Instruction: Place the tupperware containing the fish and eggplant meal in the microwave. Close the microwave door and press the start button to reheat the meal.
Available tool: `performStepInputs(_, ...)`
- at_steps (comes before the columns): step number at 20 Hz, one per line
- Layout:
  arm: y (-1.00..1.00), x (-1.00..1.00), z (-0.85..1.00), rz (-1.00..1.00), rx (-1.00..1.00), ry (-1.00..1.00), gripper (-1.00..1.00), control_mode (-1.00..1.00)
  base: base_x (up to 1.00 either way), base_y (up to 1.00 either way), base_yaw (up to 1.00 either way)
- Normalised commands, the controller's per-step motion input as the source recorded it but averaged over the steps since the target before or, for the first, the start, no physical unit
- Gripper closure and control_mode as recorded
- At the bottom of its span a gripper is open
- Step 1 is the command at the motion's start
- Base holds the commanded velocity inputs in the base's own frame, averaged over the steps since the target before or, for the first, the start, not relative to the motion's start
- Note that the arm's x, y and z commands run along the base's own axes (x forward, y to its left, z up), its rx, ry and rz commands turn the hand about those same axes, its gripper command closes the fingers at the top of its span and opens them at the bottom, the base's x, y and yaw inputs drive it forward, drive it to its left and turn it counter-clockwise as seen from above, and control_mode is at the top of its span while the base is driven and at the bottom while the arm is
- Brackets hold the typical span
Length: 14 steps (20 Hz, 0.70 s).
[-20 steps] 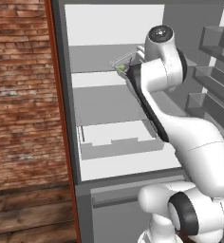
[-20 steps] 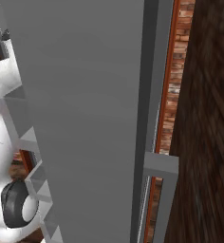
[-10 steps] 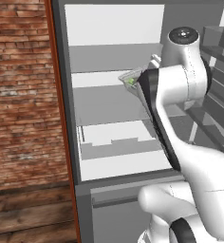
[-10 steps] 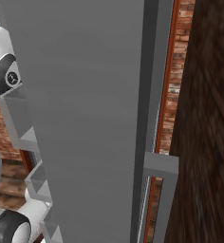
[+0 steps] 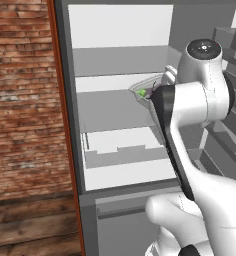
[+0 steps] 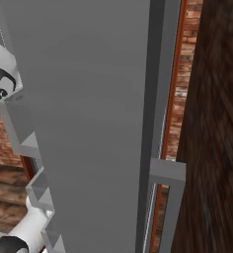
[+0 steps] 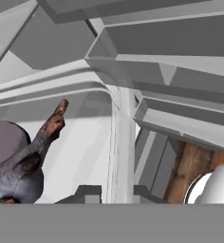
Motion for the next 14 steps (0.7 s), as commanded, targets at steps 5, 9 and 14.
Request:
performStepInputs(5,0.00,0.00,0.00,0.00,0.00,0.00,1.00,-1.00,0.00,0.00,0.00)
performStepInputs(9,0.12,-0.34,-0.09,0.08,0.00,0.00,1.00,-1.00,0.00,0.00,0.00)
performStepInputs(14,0.47,-0.74,-0.23,0.34,-0.02,0.00,1.00,-1.00,0.00,0.00,0.00)
